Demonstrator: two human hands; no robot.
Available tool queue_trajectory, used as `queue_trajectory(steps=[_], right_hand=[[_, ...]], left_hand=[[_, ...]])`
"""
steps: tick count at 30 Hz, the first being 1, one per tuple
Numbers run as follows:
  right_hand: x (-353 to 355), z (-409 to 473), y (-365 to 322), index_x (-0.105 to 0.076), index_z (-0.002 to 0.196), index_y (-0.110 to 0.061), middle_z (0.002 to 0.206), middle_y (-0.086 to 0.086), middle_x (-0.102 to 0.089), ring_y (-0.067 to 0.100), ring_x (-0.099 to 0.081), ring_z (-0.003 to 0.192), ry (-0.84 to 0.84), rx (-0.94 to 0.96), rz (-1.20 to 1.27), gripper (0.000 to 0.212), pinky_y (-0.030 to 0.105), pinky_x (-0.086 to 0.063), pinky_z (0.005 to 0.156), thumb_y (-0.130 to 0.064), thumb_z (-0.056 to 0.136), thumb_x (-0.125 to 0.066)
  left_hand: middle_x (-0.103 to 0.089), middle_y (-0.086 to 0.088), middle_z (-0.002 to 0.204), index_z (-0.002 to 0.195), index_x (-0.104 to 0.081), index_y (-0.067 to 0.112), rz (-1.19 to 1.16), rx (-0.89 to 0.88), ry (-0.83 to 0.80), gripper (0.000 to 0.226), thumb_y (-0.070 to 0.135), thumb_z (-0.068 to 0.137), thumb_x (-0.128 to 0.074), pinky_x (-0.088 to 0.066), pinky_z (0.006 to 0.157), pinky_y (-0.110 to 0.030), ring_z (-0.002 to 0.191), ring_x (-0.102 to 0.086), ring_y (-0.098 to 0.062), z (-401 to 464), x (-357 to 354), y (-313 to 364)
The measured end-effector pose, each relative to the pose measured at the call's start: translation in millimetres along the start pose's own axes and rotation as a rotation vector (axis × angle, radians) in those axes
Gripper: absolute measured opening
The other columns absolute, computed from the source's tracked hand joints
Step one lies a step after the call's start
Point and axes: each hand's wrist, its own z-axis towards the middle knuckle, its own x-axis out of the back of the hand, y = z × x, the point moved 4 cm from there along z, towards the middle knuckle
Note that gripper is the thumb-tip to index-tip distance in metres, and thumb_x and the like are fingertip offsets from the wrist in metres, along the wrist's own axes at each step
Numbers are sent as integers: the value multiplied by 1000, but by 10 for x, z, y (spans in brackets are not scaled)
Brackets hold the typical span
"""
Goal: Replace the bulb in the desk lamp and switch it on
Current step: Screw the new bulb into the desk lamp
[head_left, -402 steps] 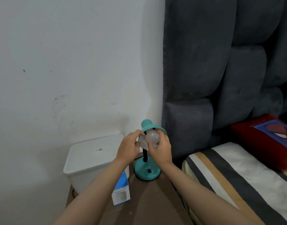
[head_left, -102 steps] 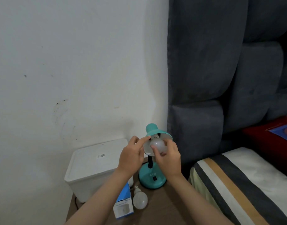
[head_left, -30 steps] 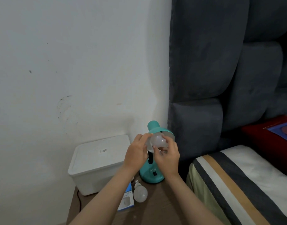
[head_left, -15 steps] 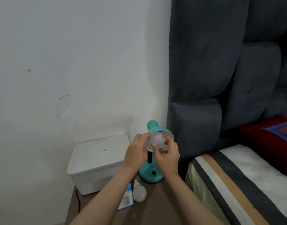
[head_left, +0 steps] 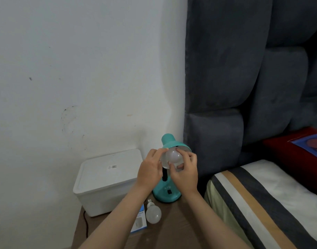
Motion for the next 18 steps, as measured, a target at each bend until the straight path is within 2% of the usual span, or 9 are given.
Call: queue_trajectory(steps=[2,6,9,11,14,16,18], right_hand=[[-16,14,-13,-53,119,-25,113,-3,-43,9,-61,72,-6,-16,-43,47,20,-53,60,-20,76,-72],[13,56,5,-50,115,-20,110,-1,-51,14,-59,85,0,-61,-71,44,23,-47,62,-36,79,-70],[64,79,31,-48,113,-18,110,0,-56,14,-58,91,-4,-133,-62,50,25,-44,64,-45,78,-70],[82,64,-8,-48,117,-18,113,-2,-50,11,-57,89,4,-37,-67,56,22,-47,62,-42,74,-75],[60,53,-34,-49,124,-23,123,-2,-45,5,-54,90,-55,123,-84,58,19,-54,66,-23,73,-77],[55,65,-15,-52,120,-24,122,0,-49,7,-58,77,-64,133,-113,51,21,-55,61,-15,75,-74],[51,74,8,-53,112,-20,114,0,-53,9,-59,68,-46,97,-103,42,20,-52,56,-20,75,-74]], left_hand=[[-57,-2,99,119,-55,20,-7,0,2,46,-6,82,-53,-40,60,-6,70,-53,-11,9,2,-2],[-56,-1,99,118,-55,24,-26,20,4,49,-8,80,-52,-53,63,-28,72,-58,-15,22,-3,-36],[-56,0,100,117,-54,25,-30,23,2,50,-8,79,-52,-53,66,-32,74,-58,-15,22,1,-58],[-57,0,101,117,-55,25,-38,23,0,50,-8,79,-53,-54,67,-33,74,-58,-15,21,-6,-61],[-57,0,102,117,-54,26,-53,27,3,51,-8,80,-53,-55,69,-33,76,-59,-14,19,-8,-81],[-57,0,103,117,-53,27,-61,28,-2,50,-8,81,-53,-56,70,-34,78,-60,-15,21,-7,-96],[-57,0,103,117,-53,27,-63,27,-11,50,-7,81,-53,-56,70,-35,79,-59,-15,24,-6,-102]])
